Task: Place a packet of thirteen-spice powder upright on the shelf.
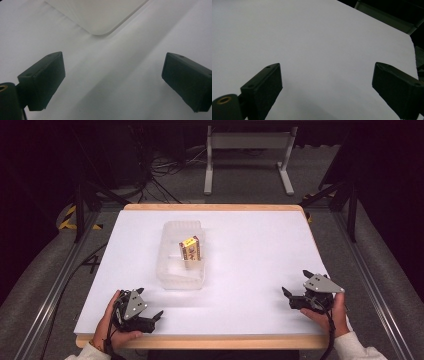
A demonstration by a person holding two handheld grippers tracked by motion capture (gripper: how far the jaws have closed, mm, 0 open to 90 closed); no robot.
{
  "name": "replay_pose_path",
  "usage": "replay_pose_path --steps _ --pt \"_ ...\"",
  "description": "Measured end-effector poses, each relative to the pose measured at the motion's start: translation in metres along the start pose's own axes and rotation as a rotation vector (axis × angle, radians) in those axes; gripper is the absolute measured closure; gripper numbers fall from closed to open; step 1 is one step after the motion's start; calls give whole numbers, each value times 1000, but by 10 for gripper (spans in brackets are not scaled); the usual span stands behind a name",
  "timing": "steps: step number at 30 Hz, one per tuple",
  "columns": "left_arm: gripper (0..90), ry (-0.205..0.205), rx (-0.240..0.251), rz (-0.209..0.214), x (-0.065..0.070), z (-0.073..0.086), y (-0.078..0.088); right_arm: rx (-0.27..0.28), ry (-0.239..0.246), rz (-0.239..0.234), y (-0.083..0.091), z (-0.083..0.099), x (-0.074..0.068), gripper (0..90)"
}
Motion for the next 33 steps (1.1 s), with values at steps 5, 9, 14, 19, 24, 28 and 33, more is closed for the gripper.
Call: replay_pose_path --steps 5,9,14,19,24,28,33 --pt "53 1 4 -4 -1 0 0 10 -25 30 11 9 5 98" --pt "53 -1 3 -7 -2 0 0 14 -39 60 19 16 9 86" --pt "53 7 8 -8 -3 -1 -1 15 -86 97 28 24 16 62" --pt "53 22 9 -10 -5 -1 0 8 -119 122 35 33 19 47" --pt "53 19 15 -7 -5 -2 -2 20 -132 126 42 37 22 45" --pt "52 19 12 -5 -5 -2 -2 30 -138 130 44 37 22 44" --pt "52 20 10 -6 -5 -2 -2 35 -127 127 45 35 21 44"
Point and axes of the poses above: each handheld gripper's, and its own axes: y roughly backward along the jaws, z roughly out of its underside, x roughly to its right, the point moved 2 cm from there along -y, roughly forward along the jaws, and after that the axes turned 6 degrees about -z, right-handed, at the moved point
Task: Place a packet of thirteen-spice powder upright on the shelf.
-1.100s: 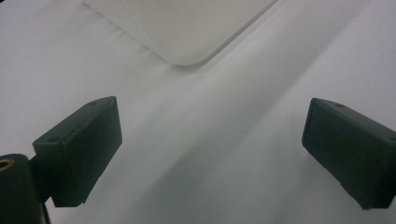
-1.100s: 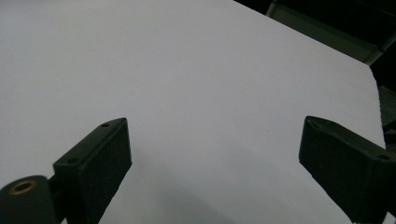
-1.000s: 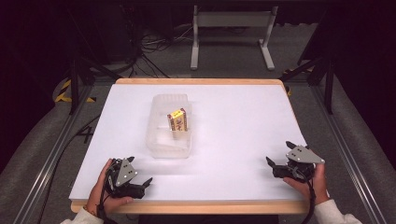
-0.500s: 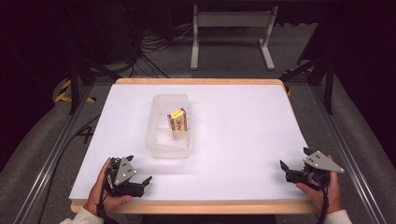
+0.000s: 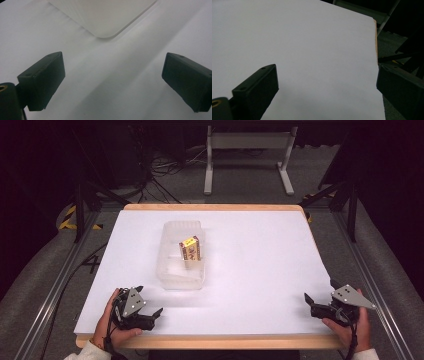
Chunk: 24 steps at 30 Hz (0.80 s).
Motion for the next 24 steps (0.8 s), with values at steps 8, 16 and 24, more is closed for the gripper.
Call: replay_pose_path --steps 8,16,24 --pt "52 -6 2 -1 1 1 1 6 15 5 0 -3 -2 44" --pt "51 -11 0 3 1 1 1 -3 24 5 0 -4 -4 45" --pt "51 -15 -8 3 1 1 0 -7 32 2 0 -3 -4 44"
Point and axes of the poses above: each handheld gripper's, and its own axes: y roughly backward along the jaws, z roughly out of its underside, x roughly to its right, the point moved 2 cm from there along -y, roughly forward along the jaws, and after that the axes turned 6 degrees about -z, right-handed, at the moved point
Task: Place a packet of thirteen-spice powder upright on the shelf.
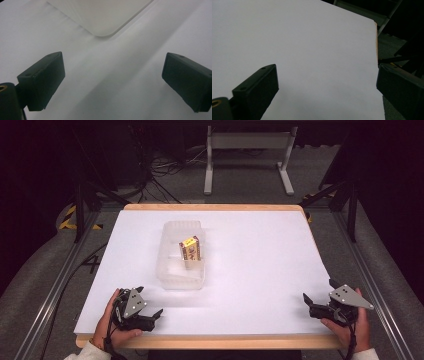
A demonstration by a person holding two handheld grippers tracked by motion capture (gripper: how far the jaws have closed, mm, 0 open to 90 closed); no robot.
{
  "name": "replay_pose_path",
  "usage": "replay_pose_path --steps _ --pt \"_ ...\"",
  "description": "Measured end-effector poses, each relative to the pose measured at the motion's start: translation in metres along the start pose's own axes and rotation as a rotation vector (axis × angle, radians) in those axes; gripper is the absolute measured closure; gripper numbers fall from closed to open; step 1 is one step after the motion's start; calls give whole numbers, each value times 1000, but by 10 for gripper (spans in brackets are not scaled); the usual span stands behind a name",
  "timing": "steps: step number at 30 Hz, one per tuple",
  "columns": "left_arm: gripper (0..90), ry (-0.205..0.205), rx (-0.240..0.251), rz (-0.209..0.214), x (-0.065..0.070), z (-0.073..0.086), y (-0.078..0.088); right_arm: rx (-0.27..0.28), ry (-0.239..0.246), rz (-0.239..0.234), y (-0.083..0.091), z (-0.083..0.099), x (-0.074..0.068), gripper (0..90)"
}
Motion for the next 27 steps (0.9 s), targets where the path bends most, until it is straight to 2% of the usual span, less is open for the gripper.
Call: replay_pose_path --steps 18,27 --pt "51 -7 -5 2 0 -1 -2 -15 13 -3 -1 1 0 43" --pt "51 0 -11 0 0 -2 -4 -20 2 -5 -2 2 0 43"
Point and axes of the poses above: each handheld gripper's, and its own axes: y roughly backward along the jaws, z roughly out of its underside, x roughly to its right, the point moved 2 cm from there along -y, roughly forward along the jaws, and after that the axes turned 6 degrees about -z, right-handed, at the moved point
